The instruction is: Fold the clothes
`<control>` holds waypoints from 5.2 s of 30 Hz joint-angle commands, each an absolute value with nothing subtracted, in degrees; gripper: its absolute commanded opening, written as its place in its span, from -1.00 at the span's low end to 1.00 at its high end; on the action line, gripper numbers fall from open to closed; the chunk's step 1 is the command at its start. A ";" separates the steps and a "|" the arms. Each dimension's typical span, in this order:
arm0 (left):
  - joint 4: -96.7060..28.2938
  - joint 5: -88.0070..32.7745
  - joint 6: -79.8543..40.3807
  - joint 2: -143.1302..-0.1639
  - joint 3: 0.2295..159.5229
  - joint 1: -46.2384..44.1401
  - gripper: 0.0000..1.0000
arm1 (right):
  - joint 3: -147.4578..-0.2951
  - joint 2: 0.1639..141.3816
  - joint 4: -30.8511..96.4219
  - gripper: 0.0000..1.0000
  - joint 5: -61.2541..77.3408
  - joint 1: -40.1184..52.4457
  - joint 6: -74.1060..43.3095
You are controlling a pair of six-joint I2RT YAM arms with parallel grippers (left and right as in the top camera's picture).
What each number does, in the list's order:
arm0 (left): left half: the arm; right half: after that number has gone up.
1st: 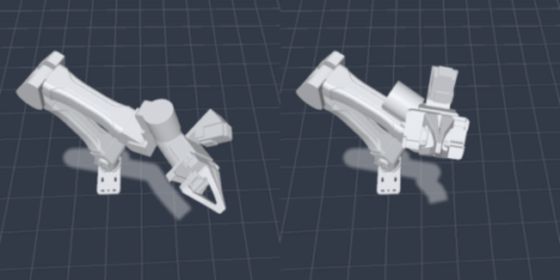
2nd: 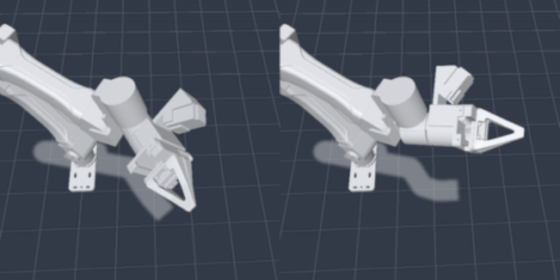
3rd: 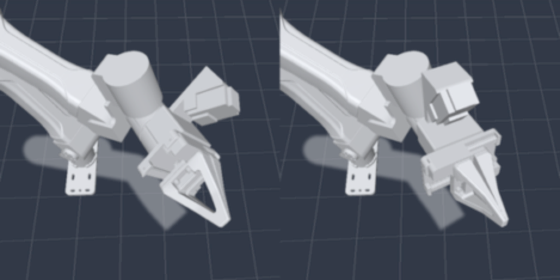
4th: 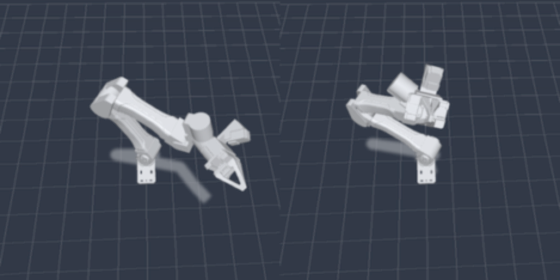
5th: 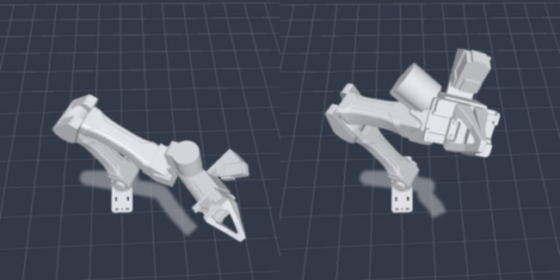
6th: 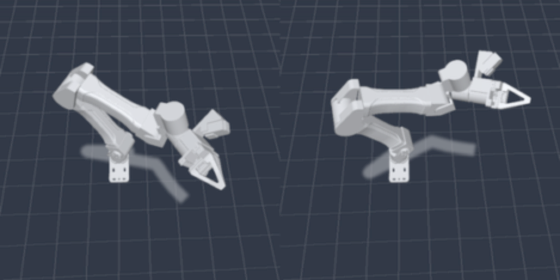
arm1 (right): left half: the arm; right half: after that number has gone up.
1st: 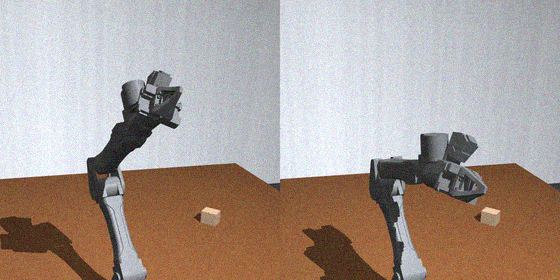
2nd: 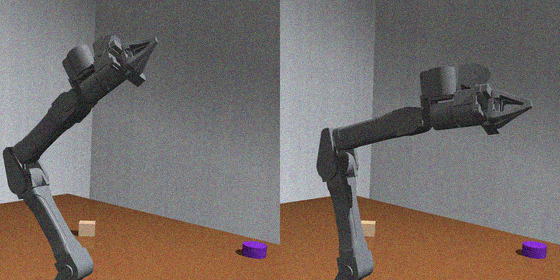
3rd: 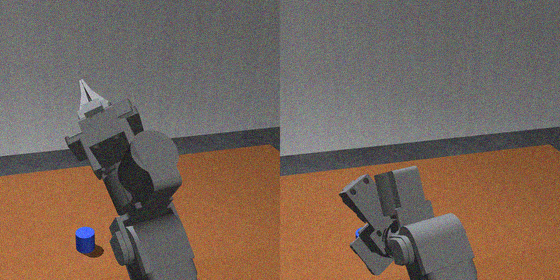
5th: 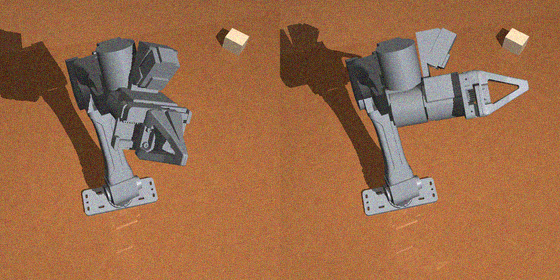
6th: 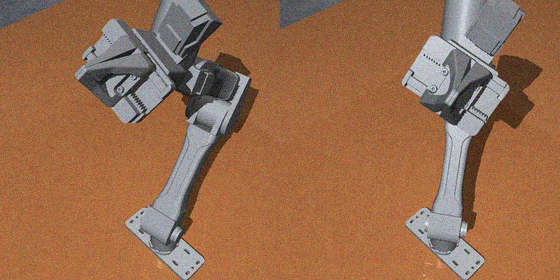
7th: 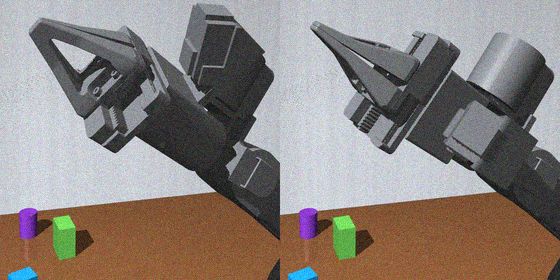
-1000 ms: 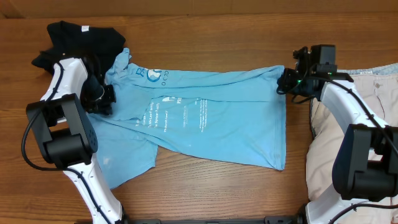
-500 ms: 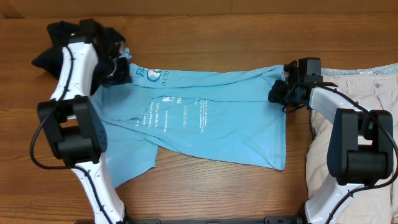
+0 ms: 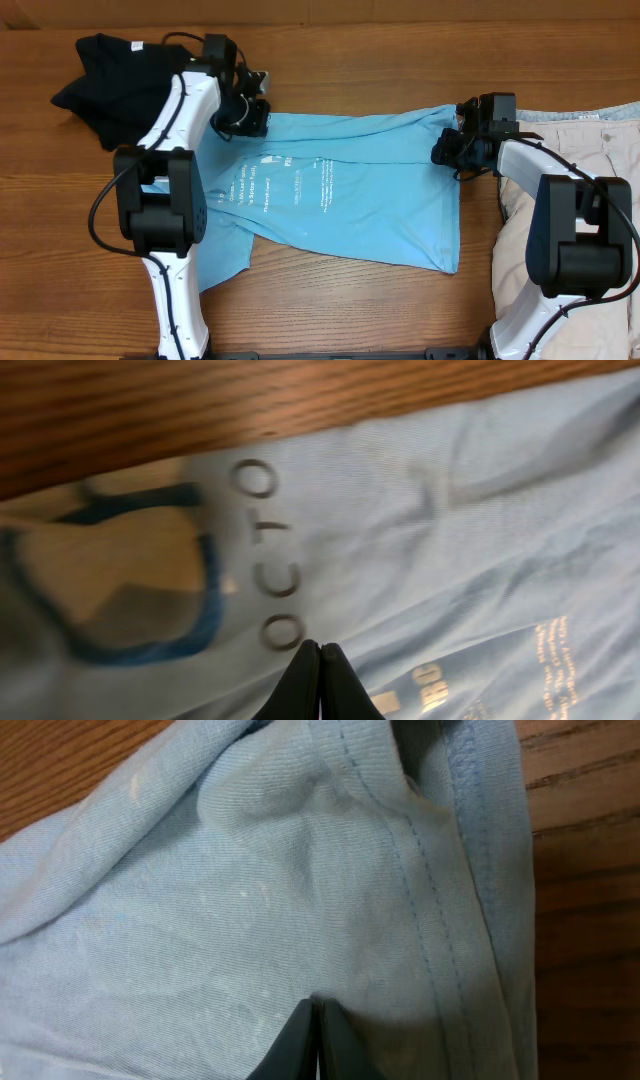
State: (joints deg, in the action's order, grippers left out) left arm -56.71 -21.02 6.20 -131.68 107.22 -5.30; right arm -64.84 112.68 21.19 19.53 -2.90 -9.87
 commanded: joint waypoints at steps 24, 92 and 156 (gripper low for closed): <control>-48.71 -18.09 3.97 -137.34 107.00 -11.94 -0.92 | -64.42 113.91 23.70 -0.91 18.57 -2.74 -10.09; -47.68 -17.26 0.01 -141.64 121.14 -14.11 -0.81 | -64.38 113.91 29.85 -0.90 16.08 -2.74 -10.26; -75.22 -11.55 12.29 -142.23 127.46 -3.31 -0.27 | -64.38 113.93 31.83 -0.69 14.59 -2.74 -10.28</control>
State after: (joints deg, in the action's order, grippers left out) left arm -75.50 -12.86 10.85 -141.67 127.74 -4.12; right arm -66.37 112.12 30.09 19.27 -2.61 -10.48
